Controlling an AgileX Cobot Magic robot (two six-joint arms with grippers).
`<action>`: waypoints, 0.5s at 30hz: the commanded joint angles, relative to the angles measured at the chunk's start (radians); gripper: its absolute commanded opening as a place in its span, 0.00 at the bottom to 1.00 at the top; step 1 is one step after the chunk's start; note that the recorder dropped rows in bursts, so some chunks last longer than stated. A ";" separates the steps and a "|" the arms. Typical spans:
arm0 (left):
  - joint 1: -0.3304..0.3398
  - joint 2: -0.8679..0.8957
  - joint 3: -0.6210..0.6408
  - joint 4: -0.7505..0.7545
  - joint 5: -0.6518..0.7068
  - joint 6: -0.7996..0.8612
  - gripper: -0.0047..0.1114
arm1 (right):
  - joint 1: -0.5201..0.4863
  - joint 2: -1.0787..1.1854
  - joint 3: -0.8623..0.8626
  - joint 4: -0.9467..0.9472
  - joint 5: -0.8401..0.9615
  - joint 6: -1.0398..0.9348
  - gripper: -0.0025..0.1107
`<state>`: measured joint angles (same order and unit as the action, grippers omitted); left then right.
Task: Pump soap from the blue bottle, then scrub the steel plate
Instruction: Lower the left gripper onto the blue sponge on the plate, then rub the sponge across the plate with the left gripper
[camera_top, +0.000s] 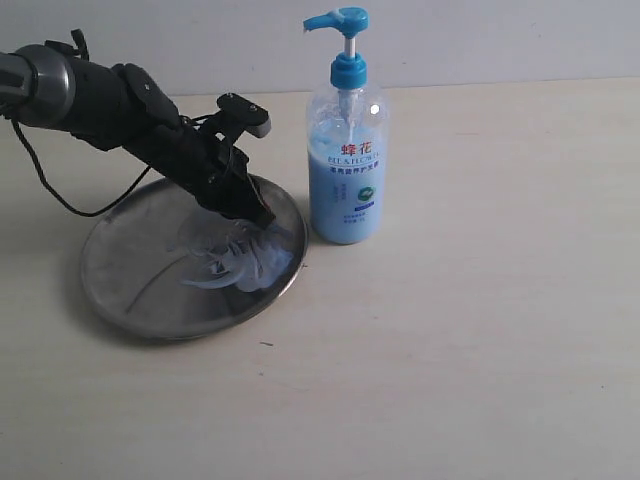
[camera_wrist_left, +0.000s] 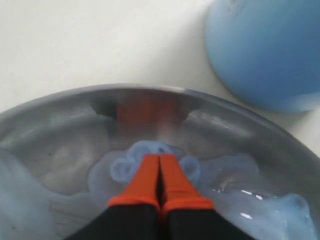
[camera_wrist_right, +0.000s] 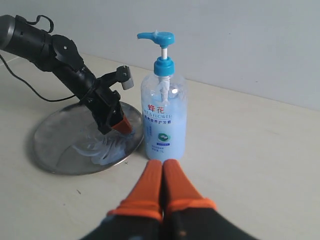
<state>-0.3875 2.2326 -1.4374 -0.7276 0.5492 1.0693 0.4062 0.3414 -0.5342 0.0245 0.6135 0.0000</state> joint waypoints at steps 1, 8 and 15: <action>-0.003 -0.004 -0.007 0.000 -0.054 -0.026 0.04 | 0.001 -0.004 0.003 0.002 -0.015 0.000 0.02; -0.003 -0.004 -0.007 0.024 -0.067 -0.051 0.04 | 0.001 -0.004 0.003 0.002 -0.013 0.000 0.02; -0.003 -0.004 -0.007 0.200 -0.045 -0.190 0.04 | 0.001 -0.004 0.003 0.002 -0.009 0.000 0.02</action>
<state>-0.3889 2.2326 -1.4394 -0.5999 0.4900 0.9434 0.4062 0.3414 -0.5342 0.0270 0.6135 0.0000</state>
